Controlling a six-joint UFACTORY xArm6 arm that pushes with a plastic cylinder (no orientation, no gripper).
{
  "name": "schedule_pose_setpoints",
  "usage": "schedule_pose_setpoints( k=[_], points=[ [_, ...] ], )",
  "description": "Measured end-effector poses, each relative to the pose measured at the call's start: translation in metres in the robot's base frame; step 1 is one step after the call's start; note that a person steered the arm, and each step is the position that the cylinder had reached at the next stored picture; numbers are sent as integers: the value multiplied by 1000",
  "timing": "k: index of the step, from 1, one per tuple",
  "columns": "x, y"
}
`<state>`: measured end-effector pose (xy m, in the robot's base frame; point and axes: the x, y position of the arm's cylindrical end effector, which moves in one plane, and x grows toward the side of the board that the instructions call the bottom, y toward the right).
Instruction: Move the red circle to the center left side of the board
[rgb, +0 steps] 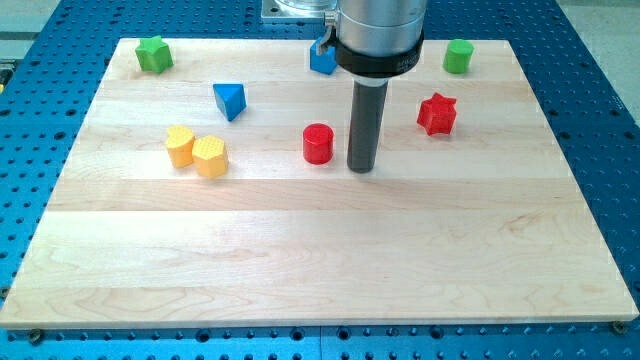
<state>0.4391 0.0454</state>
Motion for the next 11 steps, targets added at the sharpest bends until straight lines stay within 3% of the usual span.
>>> schedule_pose_setpoints(
  k=[1, 4, 6, 8, 11],
  points=[
    [-35, -31],
    [-40, -181],
    [-49, -246],
    [-66, -266],
    [-43, -276]
  ],
)
